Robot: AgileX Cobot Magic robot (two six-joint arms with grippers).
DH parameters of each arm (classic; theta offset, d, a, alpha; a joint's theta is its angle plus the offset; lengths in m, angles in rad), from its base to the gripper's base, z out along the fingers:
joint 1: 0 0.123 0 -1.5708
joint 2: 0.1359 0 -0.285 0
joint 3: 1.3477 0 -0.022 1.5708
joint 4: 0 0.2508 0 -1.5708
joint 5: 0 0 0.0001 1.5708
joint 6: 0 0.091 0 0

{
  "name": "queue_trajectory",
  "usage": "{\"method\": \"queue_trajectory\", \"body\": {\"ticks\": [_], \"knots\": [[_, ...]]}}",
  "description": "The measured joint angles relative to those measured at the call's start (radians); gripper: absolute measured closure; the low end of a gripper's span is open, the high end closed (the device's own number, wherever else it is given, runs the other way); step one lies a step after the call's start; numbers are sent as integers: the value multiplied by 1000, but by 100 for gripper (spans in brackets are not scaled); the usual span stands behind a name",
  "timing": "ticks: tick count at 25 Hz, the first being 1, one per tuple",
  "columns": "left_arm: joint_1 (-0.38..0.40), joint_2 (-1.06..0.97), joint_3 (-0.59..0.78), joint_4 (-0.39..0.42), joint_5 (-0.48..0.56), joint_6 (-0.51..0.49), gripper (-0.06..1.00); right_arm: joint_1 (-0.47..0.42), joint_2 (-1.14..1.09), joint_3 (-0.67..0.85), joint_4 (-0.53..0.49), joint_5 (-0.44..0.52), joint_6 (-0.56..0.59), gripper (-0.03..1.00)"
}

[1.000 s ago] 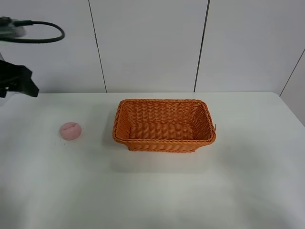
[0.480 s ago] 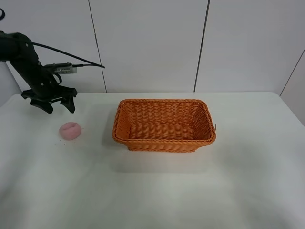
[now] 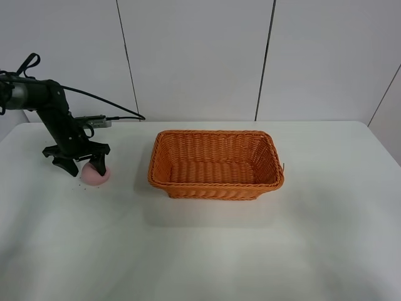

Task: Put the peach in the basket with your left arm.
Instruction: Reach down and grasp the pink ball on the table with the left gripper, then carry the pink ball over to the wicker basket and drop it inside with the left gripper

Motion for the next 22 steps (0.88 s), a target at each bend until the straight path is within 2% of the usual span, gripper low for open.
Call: {"method": "queue_trajectory", "body": {"ticks": [4,6,9,11,13,16,22], "knots": [[0,0,0,-17,9,0,19,0,0,0,0,0,1,27],[0,0,0,-32,14,0,24,0,0,0,0,0,3,27],[0,0,0,-38,16,-9,50,0,0,0,0,0,3,27],[0,0,-2,-41,23,-18,74,0,0,0,0,0,3,27],[0,-11,-12,-37,39,-28,84,0,0,0,0,0,3,27],[0,-53,-24,-6,65,-55,89,0,0,0,0,0,3,27],[0,-197,-90,70,152,-117,90,0,0,0,0,0,3,27]]}}
